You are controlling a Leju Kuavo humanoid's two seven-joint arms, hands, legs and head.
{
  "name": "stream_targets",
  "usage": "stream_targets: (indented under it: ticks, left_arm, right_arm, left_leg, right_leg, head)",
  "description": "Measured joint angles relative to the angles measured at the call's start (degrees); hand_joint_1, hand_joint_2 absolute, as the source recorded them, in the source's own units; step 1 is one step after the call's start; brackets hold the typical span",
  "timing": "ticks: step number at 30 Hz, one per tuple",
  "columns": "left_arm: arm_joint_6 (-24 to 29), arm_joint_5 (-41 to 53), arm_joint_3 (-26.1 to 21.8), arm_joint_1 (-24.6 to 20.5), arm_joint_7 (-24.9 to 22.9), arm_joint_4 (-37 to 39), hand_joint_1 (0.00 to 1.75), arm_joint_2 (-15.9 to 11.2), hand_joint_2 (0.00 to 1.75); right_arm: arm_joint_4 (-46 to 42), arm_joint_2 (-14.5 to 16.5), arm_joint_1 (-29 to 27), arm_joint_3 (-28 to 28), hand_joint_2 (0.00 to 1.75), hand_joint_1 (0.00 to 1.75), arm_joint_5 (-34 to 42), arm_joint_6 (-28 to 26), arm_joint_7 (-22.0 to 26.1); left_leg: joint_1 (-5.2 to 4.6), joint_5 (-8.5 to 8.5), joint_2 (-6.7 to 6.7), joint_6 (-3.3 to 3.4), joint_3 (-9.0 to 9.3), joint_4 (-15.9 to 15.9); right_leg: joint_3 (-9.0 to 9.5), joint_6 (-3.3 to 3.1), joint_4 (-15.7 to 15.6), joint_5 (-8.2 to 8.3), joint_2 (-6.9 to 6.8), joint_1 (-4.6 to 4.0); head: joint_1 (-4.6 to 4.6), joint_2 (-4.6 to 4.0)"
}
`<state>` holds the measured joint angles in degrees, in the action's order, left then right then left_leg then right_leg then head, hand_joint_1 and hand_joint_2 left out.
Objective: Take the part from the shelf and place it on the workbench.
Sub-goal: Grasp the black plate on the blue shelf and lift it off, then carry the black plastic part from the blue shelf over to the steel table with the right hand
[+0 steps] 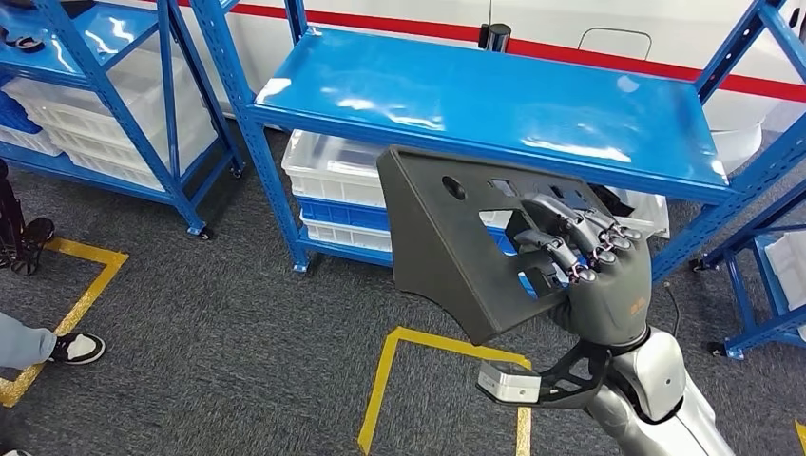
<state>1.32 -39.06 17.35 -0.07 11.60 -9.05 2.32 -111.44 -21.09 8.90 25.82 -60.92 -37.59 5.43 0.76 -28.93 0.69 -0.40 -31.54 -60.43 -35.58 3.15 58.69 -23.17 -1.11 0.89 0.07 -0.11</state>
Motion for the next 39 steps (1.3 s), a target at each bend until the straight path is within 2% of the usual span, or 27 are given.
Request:
stream_targets:
  ticks: [2, 4, 6, 7, 8, 9, 10, 12, 13, 14, 16, 17, 18, 20, 21, 22, 23, 24, 25, 27, 29, 31, 32, 34, 36, 37, 39]
  left_arm:
    - [0.0, 0.0, 0.0, 0.0, 0.0, 0.0, 0.0, -0.1, 0.0]
    - [0.0, -0.1, 0.0, -0.1, 0.0, 0.1, 0.0, -0.2, 0.0]
    - [0.0, -0.1, 0.0, -0.1, 0.0, 0.1, 0.0, -0.3, 0.0]
    - [0.0, -0.1, 0.0, -0.1, 0.0, 0.1, 0.0, -0.3, 0.0]
    - [0.0, -0.1, 0.0, -0.1, 0.0, 0.1, 0.0, -0.3, 0.0]
    - [0.0, -0.1, 0.0, -0.1, 0.0, 0.1, 0.0, -0.3, 0.0]
    - [0.0, -0.1, 0.0, -0.1, 0.0, 0.1, 0.0, -0.3, 0.0]
    - [0.0, -0.1, 0.0, -0.1, 0.0, 0.0, 0.0, -0.2, 0.0]
    - [0.0, -0.2, -0.1, 0.0, 0.0, 0.0, 0.0, -0.2, 0.0]
    - [-0.1, -0.2, -0.1, 0.0, 0.0, 0.0, 0.0, -0.2, 0.0]
    - [-0.1, -0.4, -0.1, 0.2, 0.1, 0.1, 0.0, -0.3, 0.0]
    - [-0.1, -0.5, -0.2, 0.3, 0.1, 0.1, 0.0, -0.3, 0.0]
    - [-0.2, -0.5, -0.2, 0.3, 0.1, 0.1, 0.0, -0.3, 0.0]
    - [-0.2, -0.5, -0.3, 0.4, 0.1, 0.1, 0.0, -0.3, 0.0]
    - [-0.3, -0.5, -0.4, 0.5, 0.1, 0.2, 0.0, -0.3, 0.0]
    - [-0.3, -0.5, -0.4, 0.5, 0.1, 0.2, 0.0, -0.3, 0.0]
    - [-0.3, -0.6, -0.4, 0.5, 0.2, 0.2, 0.0, -0.2, 0.0]
    - [-0.3, -0.6, -0.4, 0.5, 0.3, 0.2, 0.0, -0.3, 0.0]
    - [-0.4, -0.6, -0.5, 0.5, 0.3, 0.1, 0.0, -0.3, 0.0]
    - [-0.4, -0.6, -0.5, 0.4, 0.4, 0.1, 0.0, -0.4, 0.0]
    - [-0.5, -0.6, -0.6, 0.4, 0.5, 0.1, 0.0, -0.4, 0.0]
    - [-0.5, -0.8, -0.7, 0.4, 0.5, 0.2, 0.0, -0.4, 0.0]
    - [-0.6, -0.8, -0.7, 0.4, 0.5, 0.2, 0.0, -0.4, 0.0]
    - [-0.6, -1.1, -0.8, 0.4, 0.5, 0.2, 0.0, -0.4, 0.0]
    - [-0.6, -1.2, -0.8, 0.4, 0.5, 0.2, 0.0, -0.5, 0.0]
    - [-0.6, -1.2, -0.8, 0.4, 0.5, 0.2, 0.0, -0.5, 0.0]
    - [-0.7, -1.2, -0.8, 0.4, 0.5, 0.2, 0.0, -0.4, 0.0]
  right_arm:
    - [0.0, 0.0, 0.0, 0.0, 1.75, 1.75, 0.0, 0.0, 0.0]
    - [0.0, 0.0, 0.0, 0.0, 1.75, 1.75, 0.1, 0.0, 0.0]
    - [0.0, -0.1, 0.0, -0.1, 1.75, 1.75, 0.1, 0.0, 0.0]
    - [0.0, -0.1, 0.0, 0.0, 1.75, 1.75, 0.2, 0.0, 0.0]
    - [0.1, -0.1, 0.0, 0.0, 1.75, 1.75, 0.2, 0.0, 0.0]
    - [0.1, -0.1, 0.0, 0.0, 1.75, 1.75, 0.2, 0.0, 0.0]
    - [0.1, -0.1, 0.1, 0.0, 1.75, 1.75, 0.2, 0.0, 0.0]
    - [0.1, 0.0, 0.3, 0.0, 1.75, 1.75, 0.2, 0.1, 0.0]
    - [0.1, 0.0, 0.4, 0.0, 1.75, 1.75, 0.3, 0.2, 0.0]
    - [0.1, 0.0, 0.6, 0.0, 1.75, 1.75, 0.4, 0.3, 0.0]
    - [0.1, 0.0, 0.8, 0.0, 1.75, 1.75, 0.6, 0.6, 0.0]
    - [0.1, 0.0, 1.0, 0.1, 1.75, 1.75, 0.7, 0.8, 0.0]
    - [0.1, 0.0, 1.0, 0.1, 1.75, 1.75, 0.7, 0.9, 0.0]
    - [0.2, 0.1, 1.2, 0.1, 1.75, 1.75, 0.9, 1.0, 0.0]
    - [0.2, 0.1, 1.2, 0.1, 1.75, 1.75, 1.0, 1.0, 0.0]
    - [0.3, 0.2, 1.2, 0.1, 1.75, 1.75, 1.1, 1.1, 0.0]
    - [0.3, 0.2, 1.2, 0.1, 1.75, 1.75, 1.3, 1.2, 0.0]
    - [0.3, 0.2, 1.2, 0.1, 1.75, 1.75, 1.6, 1.4, 0.0]
    - [0.3, 0.3, 1.2, 0.1, 1.75, 1.75, 2.1, 1.5, 0.1]
    - [0.3, 0.3, 1.3, 0.1, 1.75, 1.75, 3.2, 1.9, 0.5]
    - [0.4, 0.4, 1.5, 0.2, 1.75, 1.75, 4.2, 2.3, 0.9]
    - [0.5, 0.4, 1.7, 0.4, 1.75, 1.75, 4.7, 2.5, 1.3]
    - [0.5, 0.4, 1.8, 0.5, 1.75, 1.75, 4.8, 2.5, 1.5]
    - [0.6, 0.4, 1.8, 0.5, 1.75, 1.75, 4.8, 2.6, 1.9]
    - [0.8, 0.4, 1.9, 0.6, 1.75, 1.75, 4.5, 2.6, 2.2]
    - [0.9, 0.4, 1.9, 0.6, 1.75, 1.75, 4.4, 2.6, 2.2]
    - [1.2, 0.4, 1.9, 0.6, 1.75, 1.75, 4.1, 2.6, 2.3]
  left_leg:
    - [-0.16, 1.23, -0.24, 1.63, -1.19, 0.3]
    - [-0.19, 2.77, -0.44, 2.76, -2.93, 0.4]
    - [-0.26, 4.39, -0.48, 3.01, -5.05, 0.4]
    - [-0.28, 5.21, -0.5, 2.98, -6.11, 0.4]
    - [-0.28, 6.02, -0.51, 2.89, -7.14, 0.4]
    - [-0.25, 6.81, -0.51, 2.75, -8.12, 0.4]
    - [-0.23, 7.62, -0.49, 2.54, -9.01, 0.3]
    - [-0.34, 9.17, -0.44, 1.92, -10.31, 0.4]
    - [-0.39, 9.97, -0.43, 1.57, -10.56, 0.5]
    - [-0.4, 10.77, -0.44, 1.18, -10.64, 0.9]
    - [-0.29, 11.94, -0.35, 0.39, -10.68, 1.9]
    - [-0.22, 11.07, -0.31, 0.07, -10.97, 1.6]
    - [-0.16, 8.93, -0.31, -0.16, -11.45, 0.2]
    - [-0.05, 2.49, -0.41, -0.42, -12.8, -6.5]
    - [-0.03, 0.23, -0.44, -0.54, -13.33, -10.5]
    - [-0.03, -0.66, -0.44, -0.61, -13.41, -13.6]
    - [-0.03, -0.25, -0.44, -0.58, -12.66, -15.0]
    - [-0.03, 0.9, -0.43, -0.45, -10.95, -14.3]
    - [-0.05, 2.05, -0.41, -0.2, -8.18, -11.7]
    - [-0.28, 2.04, -0.29, 0.37, -2.13, -4.0]
    - [-0.79, 0.93, -0.16, 0.8, 0.7, 0.6]
    - [-1.06, 1.38, -0.21, 1.47, 0.73, 1.9]
    - [-1.06, 1.86, -0.3, 1.99, 0.5, 2.4]
    - [-0.72, 3.01, -0.56, 2.91, -0.37, 3.3]
    - [-0.69, 4.22, -0.65, 3.24, -1.88, 3.3]
    - [-0.65, 4.82, -0.69, 3.18, -2.67, 3.3]
    - [-0.47, 6.06, -0.72, 2.85, -4.24, 3.2]
  right_leg:
    - [-1.24, 0.16, 1.2, -1.23, 0.21, 0.23]
    - [-3.42, -0.59, 6.0, -5.78, 0.61, 0.27]
    - [-5.09, -0.85, 13.3, -9.86, 0.84, 0.26]
    - [-5.01, -0.46, 15.7, -10.32, 0.88, 0.27]
    - [-4.08, 0.13, 16.4, -9.7, 0.89, 0.28]
    - [-2.18, 0.74, 15.1, -8.48, 0.89, 0.29]
    - [0.78, 1.08, 11.8, -7.5, 0.89, 0.3]
    - [7.24, 0.82, 3.2, -7.82, 0.93, 0.09]
    - [9.07, 0.51, 0.1, -8.4, 1.03, -0.05]
    - [9.63, 0.22, -1.4, -8.78, 1.13, -0.25]
    - [8.49, -0.47, -1.7, -7.87, 1.18, -0.13]
    - [8.07, -1.04, -1.8, -7.24, 1.1, 0.05]
    - [7.64, -1.63, -1.9, -6.5, 1.0, 0.27]
    - [6.67, -2.44, -1.9, -5.15, 0.85, 0.23]
    - [6.06, -2.59, -1.9, -4.57, 0.8, 0.07]
    - [5.34, -2.64, -1.8, -4.0, 0.76, -0.1]
    - [4.6, -2.62, -1.8, -3.48, 0.74, -0.25]
    - [3.9, -2.56, -1.7, -3.0, 0.74, -0.35]
    - [3.3, -2.44, -1.6, -2.61, 0.75, -0.41]
    - [2.46, -1.93, -1.3, -2.01, 0.74, -0.55]
    - [2.01, -1.06, -1.2, -1.41, 0.61, -0.39]
    - [1.61, -0.32, -1.1, -1.01, 0.51, -0.08]
    - [1.05, -0.24, -0.5, -1.62, 0.56, -0.06]
    - [-0.84, -0.64, 3.7, -5.05, 0.77, -0.14]
    - [-2.99, -0.86, 10.7, -9.15, 0.92, -0.03]
    - [-3.47, -0.53, 13.5, -10.02, 0.92, 0.1]
    - [-1.93, 0.94, 14.1, -8.62, 0.92, 0.44]
  head:
    - [0.06, 0.0]
    - [0.09, 0.0]
    - [0.13, 0.0]
    - [0.13, 0.0]
    - [0.13, 0.0]
    - [0.12, 0.0]
    - [0.13, 0.0]
    - [0.08, 0.0]
    - [0.1, 0.0]
    - [0.14, 0.01]
    - [0.18, 0.01]
    - [0.11, 0.01]
    - [-0.06, 0.0]
    - [-0.29, 0.0]
    - [-0.34, 0.0]
    - [-0.34, 0.0]
    - [-0.35, 0.0]
    - [-0.35, 0.0]
    - [-0.36, 0.0]
    - [-0.31, 0.01]
    - [-0.29, 0.01]
    - [-0.34, 0.0]
    - [-0.29, 0.0]
    - [-0.03, 0.01]
    - [0.18, 0.01]
    - [0.17, 0.01]
    - [0.19, 0.0]
